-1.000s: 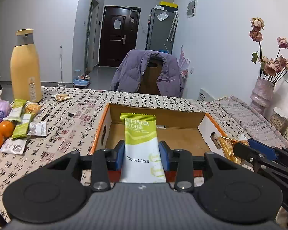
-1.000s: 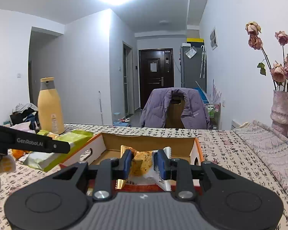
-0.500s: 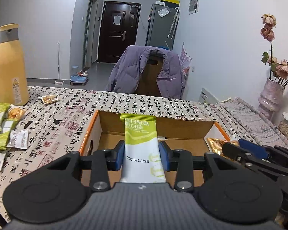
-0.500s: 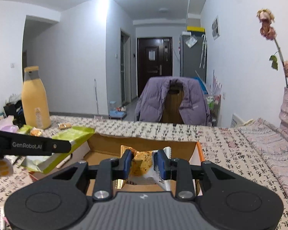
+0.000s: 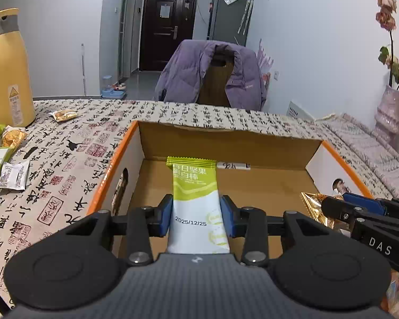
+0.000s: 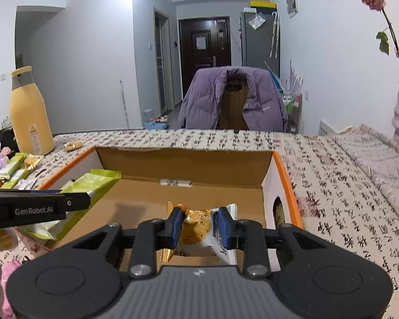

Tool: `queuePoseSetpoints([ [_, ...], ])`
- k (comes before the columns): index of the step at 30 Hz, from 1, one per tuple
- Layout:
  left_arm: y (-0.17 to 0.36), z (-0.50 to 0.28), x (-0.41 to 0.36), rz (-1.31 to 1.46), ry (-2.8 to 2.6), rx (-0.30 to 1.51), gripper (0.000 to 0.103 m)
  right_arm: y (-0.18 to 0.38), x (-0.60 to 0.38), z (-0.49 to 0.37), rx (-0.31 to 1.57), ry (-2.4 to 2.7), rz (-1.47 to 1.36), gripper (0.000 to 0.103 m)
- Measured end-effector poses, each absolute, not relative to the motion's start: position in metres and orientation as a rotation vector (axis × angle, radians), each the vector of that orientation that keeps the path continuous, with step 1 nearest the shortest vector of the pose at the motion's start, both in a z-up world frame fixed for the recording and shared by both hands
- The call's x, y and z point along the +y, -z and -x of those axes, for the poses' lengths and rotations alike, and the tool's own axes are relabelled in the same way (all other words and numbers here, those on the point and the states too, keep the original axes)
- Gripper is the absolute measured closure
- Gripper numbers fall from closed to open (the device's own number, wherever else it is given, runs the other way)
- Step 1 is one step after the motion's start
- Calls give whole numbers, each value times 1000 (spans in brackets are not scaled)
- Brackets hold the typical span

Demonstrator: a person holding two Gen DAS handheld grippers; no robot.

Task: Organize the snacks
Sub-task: 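Carry the green-white bar into the box and open the left gripper, then withdraw the left gripper while the right gripper closes on the red-blue chip bag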

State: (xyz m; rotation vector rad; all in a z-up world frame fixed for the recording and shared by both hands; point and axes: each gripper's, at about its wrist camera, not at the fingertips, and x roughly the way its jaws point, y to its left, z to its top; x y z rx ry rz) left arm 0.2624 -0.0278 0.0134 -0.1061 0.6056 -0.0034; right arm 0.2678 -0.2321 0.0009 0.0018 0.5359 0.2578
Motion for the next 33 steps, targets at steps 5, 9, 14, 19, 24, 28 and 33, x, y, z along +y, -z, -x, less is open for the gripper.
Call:
queuePoseSetpoints([
  [5,-10,-262,-27,104,16,616,64,3,-234,-271,552,-258,-13,72],
  [9,-13,-259,-25,122,19,595,51,2,-236,-271,543,-255,-31,48],
  [14,-28,-250,-23,142,10,541,11,-8,-242,-263,494,-250,-50,8],
  [19,-48,-239,-20,172,-12,493,0,-25,-246,-251,443,-238,-56,0],
  [24,-63,-222,-18,174,-18,468,0,-41,-252,-231,410,-235,-60,0],
  [28,-70,-203,-15,170,-14,453,0,-47,-255,-210,393,-238,-55,0],
  [33,-72,-173,-10,161,-8,439,0,-50,-260,-179,372,-243,-52,0],
])
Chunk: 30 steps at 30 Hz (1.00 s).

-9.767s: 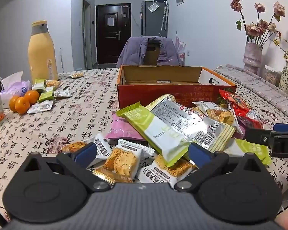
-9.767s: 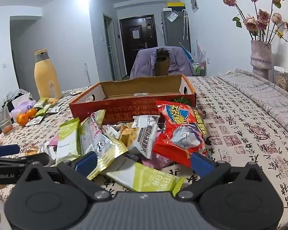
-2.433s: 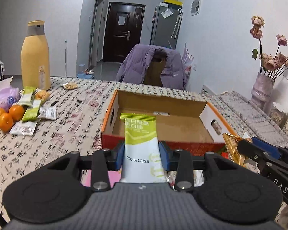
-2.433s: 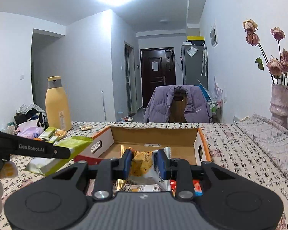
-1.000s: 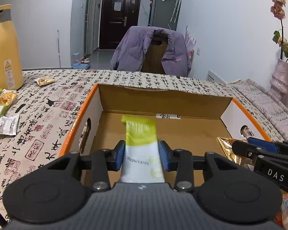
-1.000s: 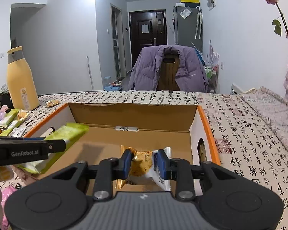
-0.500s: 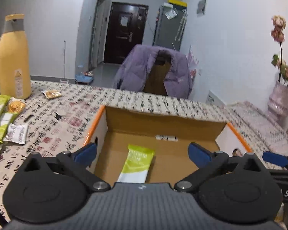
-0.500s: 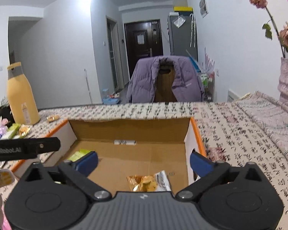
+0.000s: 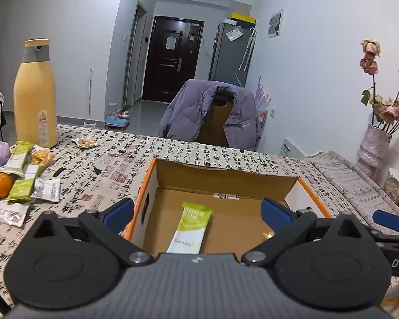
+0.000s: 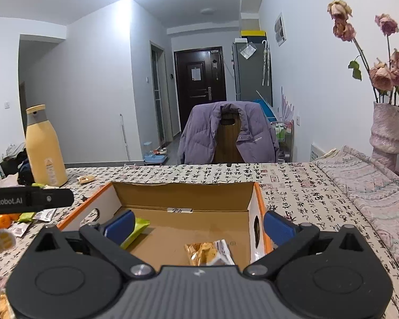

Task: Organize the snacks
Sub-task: 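Withdraw the left gripper while the right gripper closes on the red-blue chip bag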

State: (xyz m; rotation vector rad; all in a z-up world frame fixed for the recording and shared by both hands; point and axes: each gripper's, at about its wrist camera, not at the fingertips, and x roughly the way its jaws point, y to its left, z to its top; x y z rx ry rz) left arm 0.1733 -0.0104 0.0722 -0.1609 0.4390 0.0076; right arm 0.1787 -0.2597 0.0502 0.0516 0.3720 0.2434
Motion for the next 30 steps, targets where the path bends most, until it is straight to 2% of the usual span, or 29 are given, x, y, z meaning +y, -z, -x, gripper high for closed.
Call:
queuePoseSetpoints([
  [18,-22,-69,13,113,16,475,0,-8,-270,-68,419,-246,-9,0],
  [30,-6,-50,8,91,43,489,0,9,-281,-53,469,-202,-31,0],
])
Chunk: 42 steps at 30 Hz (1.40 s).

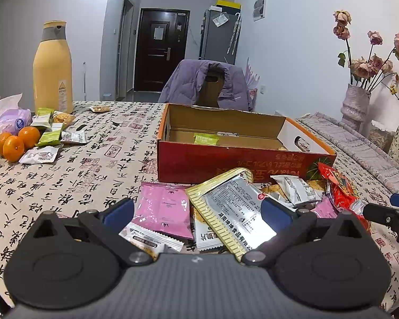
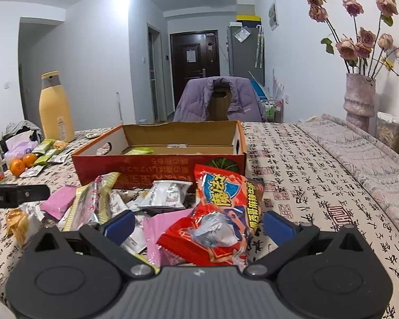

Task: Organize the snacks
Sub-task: 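Withdraw the left gripper while the right gripper closes on the red-blue chip bag, then lift the chip bag with the right gripper while the left gripper grasps the pink packet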

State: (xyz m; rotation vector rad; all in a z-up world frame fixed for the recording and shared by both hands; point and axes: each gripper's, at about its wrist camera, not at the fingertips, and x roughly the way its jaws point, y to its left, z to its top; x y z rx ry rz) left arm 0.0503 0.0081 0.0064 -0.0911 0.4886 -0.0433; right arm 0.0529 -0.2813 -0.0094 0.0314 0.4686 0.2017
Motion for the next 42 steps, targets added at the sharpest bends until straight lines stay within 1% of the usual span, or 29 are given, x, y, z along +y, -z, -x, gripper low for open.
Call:
queuePoseSetpoints([
  [12,-2,-54,11,87,33,508,0,27,-301,-121,625,-112,-174,0],
  [15,0,-55,12,85,30,514,0,33,-300,-132,641,-105,-177,1],
  [17,0,-57,13,87,24,518,0,35,-297,-137,648,-108,-169,5],
  [18,1,-57,14,89,21,519,0,37,-296,-138,651,-111,-167,10],
  [19,1,-57,14,90,19,521,0,37,-295,-140,652,-114,-165,12],
  [20,1,-58,15,91,18,522,0,38,-294,-141,655,-115,-162,19],
  [21,2,-58,15,91,16,524,0,39,-293,-142,658,-115,-160,23],
  [23,3,-58,16,90,13,528,0,39,-293,-140,652,-119,-154,23],
  [25,3,-60,17,93,10,533,0,38,-292,-139,650,-143,-146,36],
  [26,4,-61,17,94,8,536,0,37,-293,-138,647,-150,-144,37],
  [27,4,-62,17,95,6,540,0,36,-293,-137,642,-148,-139,41],
  [35,6,-76,20,86,-14,568,0,26,-305,-122,544,-129,-149,43],
  [42,8,-106,28,33,-88,653,0,20,-312,-106,489,-108,-146,42],
])
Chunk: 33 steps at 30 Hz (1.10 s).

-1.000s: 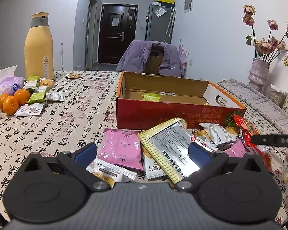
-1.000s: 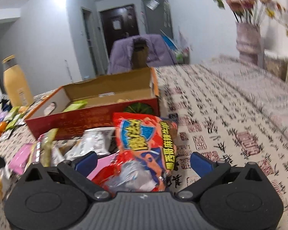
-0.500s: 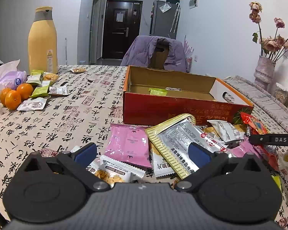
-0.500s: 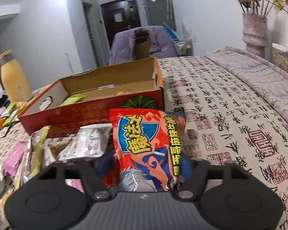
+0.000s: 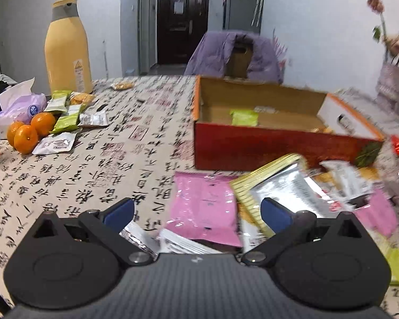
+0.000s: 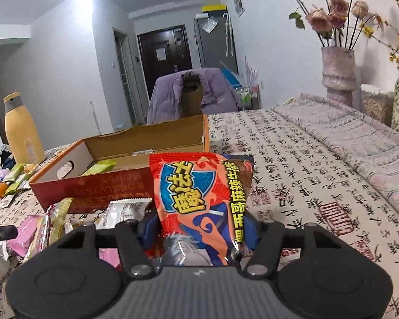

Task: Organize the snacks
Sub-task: 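Lift the chip bag with the right gripper while the left gripper grasps the pink packet, then carry both packets over the box and open both grippers inside it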

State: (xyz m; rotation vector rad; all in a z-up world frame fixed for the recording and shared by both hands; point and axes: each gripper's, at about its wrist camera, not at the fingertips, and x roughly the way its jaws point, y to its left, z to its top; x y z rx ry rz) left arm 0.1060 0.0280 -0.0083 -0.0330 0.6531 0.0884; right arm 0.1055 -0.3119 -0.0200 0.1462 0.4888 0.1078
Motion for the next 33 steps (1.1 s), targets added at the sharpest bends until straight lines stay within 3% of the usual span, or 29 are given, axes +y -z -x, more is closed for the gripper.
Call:
queuePoseSetpoints([
  [6,18,-130,33,24,-122,739,3,23,-316,-101,482,-104,-151,42],
  [10,23,-136,29,13,-120,764,14,27,-315,-102,489,-106,-155,42],
  [13,26,-141,27,23,-98,797,32,28,-316,-102,489,-109,-161,42],
  [21,29,-146,24,19,-95,795,40,31,-317,-103,493,-125,-171,42],
  [33,20,-137,28,41,-135,727,40,32,-317,-104,488,-131,-172,42],
])
